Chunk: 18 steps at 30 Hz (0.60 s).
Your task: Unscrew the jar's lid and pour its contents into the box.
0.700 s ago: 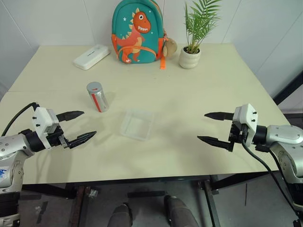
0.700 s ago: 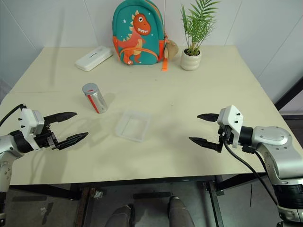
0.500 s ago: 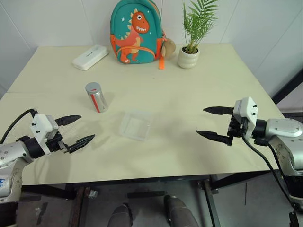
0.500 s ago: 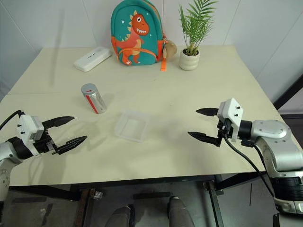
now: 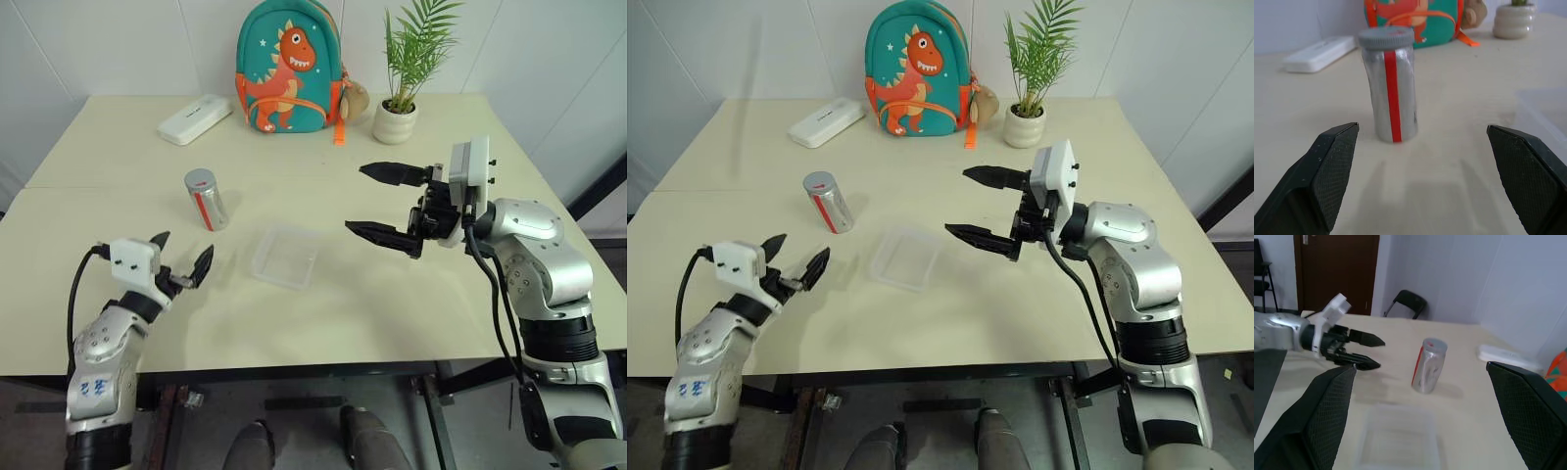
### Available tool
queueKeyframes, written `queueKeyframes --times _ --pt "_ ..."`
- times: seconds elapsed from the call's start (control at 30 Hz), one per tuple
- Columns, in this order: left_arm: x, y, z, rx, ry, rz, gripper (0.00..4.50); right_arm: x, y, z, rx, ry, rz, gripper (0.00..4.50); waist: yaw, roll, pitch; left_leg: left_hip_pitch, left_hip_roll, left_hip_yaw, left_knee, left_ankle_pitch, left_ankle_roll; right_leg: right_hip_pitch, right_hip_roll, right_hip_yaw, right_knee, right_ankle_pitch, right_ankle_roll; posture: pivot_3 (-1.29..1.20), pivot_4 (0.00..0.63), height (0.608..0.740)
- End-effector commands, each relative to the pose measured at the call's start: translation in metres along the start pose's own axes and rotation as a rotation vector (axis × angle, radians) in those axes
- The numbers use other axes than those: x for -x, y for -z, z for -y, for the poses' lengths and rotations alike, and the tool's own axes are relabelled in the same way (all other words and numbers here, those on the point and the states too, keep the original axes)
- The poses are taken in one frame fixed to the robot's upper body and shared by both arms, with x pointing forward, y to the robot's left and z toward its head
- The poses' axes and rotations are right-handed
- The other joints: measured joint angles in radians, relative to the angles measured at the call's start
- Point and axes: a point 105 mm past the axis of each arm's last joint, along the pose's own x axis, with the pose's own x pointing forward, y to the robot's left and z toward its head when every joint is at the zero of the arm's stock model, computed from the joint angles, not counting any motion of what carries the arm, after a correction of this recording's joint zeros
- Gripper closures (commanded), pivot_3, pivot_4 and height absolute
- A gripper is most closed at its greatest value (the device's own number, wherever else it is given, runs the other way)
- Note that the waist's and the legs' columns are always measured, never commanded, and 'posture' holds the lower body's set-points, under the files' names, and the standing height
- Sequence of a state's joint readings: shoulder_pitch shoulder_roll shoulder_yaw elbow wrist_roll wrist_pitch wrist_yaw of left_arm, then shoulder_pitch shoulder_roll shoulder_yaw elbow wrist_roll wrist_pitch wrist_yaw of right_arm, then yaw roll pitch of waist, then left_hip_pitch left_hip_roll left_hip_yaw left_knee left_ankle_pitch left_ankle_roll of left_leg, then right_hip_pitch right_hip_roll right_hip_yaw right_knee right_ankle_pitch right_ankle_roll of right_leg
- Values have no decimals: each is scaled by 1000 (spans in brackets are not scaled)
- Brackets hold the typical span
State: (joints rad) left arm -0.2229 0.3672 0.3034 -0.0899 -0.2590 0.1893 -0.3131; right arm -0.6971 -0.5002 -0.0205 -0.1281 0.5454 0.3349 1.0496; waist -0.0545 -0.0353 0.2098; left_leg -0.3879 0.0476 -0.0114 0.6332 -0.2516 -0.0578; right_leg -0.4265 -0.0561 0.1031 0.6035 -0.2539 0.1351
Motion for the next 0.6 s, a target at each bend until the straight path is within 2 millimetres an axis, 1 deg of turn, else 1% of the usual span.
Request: queueKeyframes --times 0.03,0.1,0.23,0.27,0.37,0.5,0.6 --pt "-23 -9 3 -32 -15 43 34 -10 -12 -9 32 2 66 0 0 0 0 0 0 0 0 0 0 0 0 0 0 1 3 0 150 740" --pt "-33 -11 1 -57 -28 52 34 -12 -11 -12 26 14 80 0 -1 0 0 -1 0 0 -1 0 0 -1 0 0 0 3 5 0 150 740" --pt "-39 -14 -5 -60 -62 70 34 -17 -10 -20 13 33 91 0 -4 0 0 0 0 0 -4 -2 -2 -2 0 0 1 3 5 0 150 740" --pt "-44 -17 -3 -62 -80 81 34 -14 -9 -19 6 43 94 0 -2 0 0 -1 0 0 -5 -2 -2 -3 0 0 1 2 5 0 150 740" --pt "-50 -22 -3 -20 -139 115 34 -9 -4 -15 6 64 81 0 2 0 0 -1 0 0 -4 -2 -2 -3 0 0 0 2 6 0 150 740" --pt "-56 -21 5 -8 -117 114 34 -9 -7 -12 17 86 88 0 1 0 0 -1 0 0 -3 -2 -2 -1 0 0 -1 3 7 0 150 740" --pt "-63 -19 -2 -32 -132 107 34 -9 -5 -14 14 94 85 0 0 0 0 -1 0 0 -3 -2 -2 -2 1 0 0 3 6 0 150 740"
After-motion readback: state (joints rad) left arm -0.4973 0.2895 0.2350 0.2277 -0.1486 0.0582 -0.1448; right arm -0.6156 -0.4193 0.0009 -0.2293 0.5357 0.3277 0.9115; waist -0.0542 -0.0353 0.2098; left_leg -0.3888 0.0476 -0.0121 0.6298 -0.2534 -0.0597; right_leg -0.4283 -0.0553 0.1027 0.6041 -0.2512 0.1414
